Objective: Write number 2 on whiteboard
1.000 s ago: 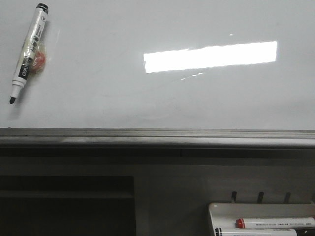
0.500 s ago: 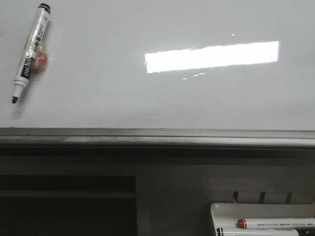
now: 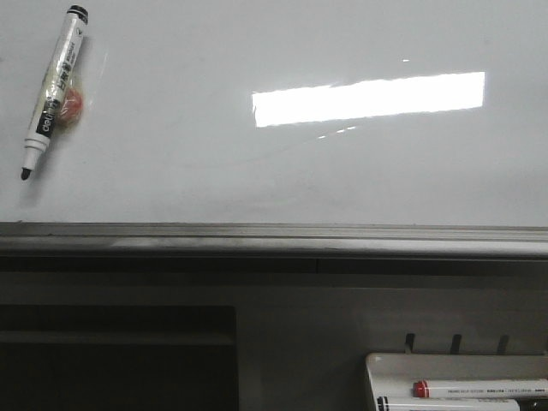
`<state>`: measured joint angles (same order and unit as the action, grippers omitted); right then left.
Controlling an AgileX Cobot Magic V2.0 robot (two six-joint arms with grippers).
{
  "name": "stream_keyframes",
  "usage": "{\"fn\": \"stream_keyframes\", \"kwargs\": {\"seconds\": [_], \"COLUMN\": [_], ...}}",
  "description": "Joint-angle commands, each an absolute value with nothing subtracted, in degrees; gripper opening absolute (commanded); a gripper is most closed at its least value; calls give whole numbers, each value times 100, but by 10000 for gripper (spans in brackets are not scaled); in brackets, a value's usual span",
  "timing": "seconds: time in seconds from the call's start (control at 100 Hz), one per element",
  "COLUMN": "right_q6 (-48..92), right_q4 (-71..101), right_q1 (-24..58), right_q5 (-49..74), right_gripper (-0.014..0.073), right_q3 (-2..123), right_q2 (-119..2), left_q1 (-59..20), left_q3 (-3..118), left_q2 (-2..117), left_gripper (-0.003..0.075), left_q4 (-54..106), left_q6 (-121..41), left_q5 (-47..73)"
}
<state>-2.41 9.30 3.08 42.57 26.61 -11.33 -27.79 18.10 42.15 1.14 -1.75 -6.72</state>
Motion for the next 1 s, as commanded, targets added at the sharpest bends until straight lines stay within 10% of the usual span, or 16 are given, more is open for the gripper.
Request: {"fn": "stream_keyframes", "kwargs": {"seconds": [0.0,0.49,0.67,0.99], "right_q6": [-156,-156,-156,2791], "right_q4": [891,1000,1033,3851], "right_q1": [380,394,394,529], "right_q5": [3808,3616,3680,4083], "right_gripper": [-71,-71,-71,-71], "right_q3": [2812,2812,2812,2878], "right_q2": [-1245,-1245,-1245,-1909], "left_q1": [-2863,-2778,-2778,-3110], "left_q3": [2158,2929,2929,2929], "left_q2": [4808,6813,6830,6443], "left_gripper": [368,358,-20,-20], "left_q4": [130,596,603,-281], "left_q6": [-160,-195,-208,-208], "left_q5": [-1303,-1504,-1530,-1139]}}
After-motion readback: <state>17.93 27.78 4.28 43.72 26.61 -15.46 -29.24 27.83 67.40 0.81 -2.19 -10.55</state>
